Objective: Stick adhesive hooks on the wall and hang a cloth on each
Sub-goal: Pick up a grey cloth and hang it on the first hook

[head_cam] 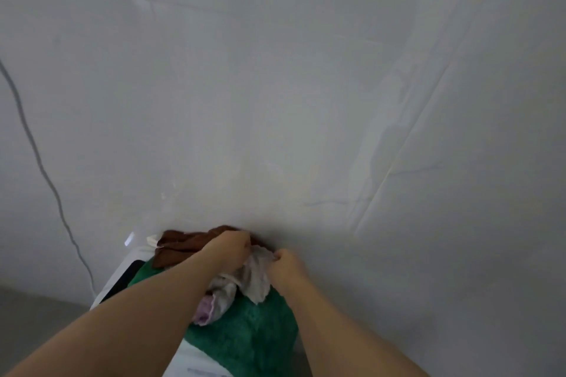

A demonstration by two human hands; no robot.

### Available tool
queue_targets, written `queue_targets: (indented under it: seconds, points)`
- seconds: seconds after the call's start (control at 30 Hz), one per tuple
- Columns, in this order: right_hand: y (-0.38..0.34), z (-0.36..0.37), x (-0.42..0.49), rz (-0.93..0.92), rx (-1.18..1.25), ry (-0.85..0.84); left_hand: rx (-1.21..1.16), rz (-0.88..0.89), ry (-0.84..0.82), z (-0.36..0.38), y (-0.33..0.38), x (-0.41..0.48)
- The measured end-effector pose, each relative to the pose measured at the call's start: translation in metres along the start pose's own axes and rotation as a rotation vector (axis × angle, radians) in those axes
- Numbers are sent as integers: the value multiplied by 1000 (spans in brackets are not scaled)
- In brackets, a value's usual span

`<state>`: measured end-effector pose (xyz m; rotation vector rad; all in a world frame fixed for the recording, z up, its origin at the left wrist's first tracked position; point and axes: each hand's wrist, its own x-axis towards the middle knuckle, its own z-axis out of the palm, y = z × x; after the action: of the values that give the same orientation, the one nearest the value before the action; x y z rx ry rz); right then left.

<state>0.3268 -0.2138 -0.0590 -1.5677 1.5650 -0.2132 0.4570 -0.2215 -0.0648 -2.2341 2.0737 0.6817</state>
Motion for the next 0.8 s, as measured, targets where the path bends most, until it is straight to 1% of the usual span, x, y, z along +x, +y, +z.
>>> queue_targets:
  seconds: [0.1,0.2,0.27,0.4,0.5,0.57,0.7,0.77,0.8]
  points:
    - [-7,2,1,-30,132,-33,-169,18,57,-14,1,2]
    - [-16,-4,1,-97,21,63,-306,51,105,-32,10,1]
    - [-23,-13,2,-105,3,119,-345,85,150,-45,18,-2]
    - [-41,-35,-2,-161,122,221,-373,142,242,-71,27,-9]
    - [-58,-53,-12,-202,248,332,-474,162,296,-94,31,-17]
    - [-66,-69,-19,-223,335,412,-536,192,268,-111,38,-25]
    - [-76,-107,-41,-253,505,544,-444,213,120,-136,61,-37]
    - [-76,-129,-55,-255,518,634,-494,209,88,-145,74,-41]
    - [-72,-143,-64,-259,500,682,-520,227,97,-150,86,-44]
